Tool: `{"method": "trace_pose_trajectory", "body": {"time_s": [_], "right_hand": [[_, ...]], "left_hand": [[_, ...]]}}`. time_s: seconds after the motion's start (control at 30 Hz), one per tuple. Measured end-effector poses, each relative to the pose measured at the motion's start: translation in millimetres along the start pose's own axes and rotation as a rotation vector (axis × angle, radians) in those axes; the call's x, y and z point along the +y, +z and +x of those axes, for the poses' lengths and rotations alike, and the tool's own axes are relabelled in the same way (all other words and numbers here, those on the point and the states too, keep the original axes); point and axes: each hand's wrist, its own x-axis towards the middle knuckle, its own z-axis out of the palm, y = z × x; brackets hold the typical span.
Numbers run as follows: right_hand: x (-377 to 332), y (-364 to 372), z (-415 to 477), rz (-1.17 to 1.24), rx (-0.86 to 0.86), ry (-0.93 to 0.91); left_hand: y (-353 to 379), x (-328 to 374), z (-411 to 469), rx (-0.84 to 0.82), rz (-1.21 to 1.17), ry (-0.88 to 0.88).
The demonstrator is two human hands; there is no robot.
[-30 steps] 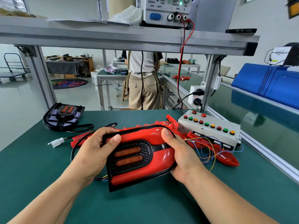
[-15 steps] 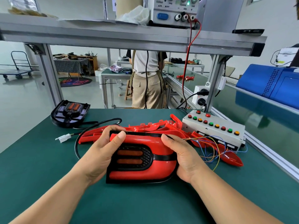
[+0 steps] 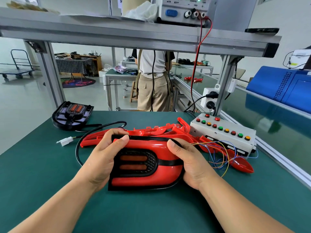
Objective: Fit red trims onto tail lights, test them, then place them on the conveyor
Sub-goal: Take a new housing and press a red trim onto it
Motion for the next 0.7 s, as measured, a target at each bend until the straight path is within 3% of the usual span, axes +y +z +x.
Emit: {"method": "trace_pose_trajectory", "body": {"time_s": [0.17, 0.33, 0.7], "right_hand": [[1.0, -1.7, 0.8, 0.034, -0.013, 0.019], [2.5, -0.5, 2.2, 0.047, 0.034, 0.020], [6.4, -1.7, 3.6, -0.039, 0.024, -0.050]], "left_hand": [[-4.9, -2.5, -0.3, -0.069, 0.011, -0.002], [-5.9, -5.0, -1.0, -0.056, 0.105, 0.139], [-4.6, -8.6, 5.0, -0.041, 0.082, 0.099]]}}
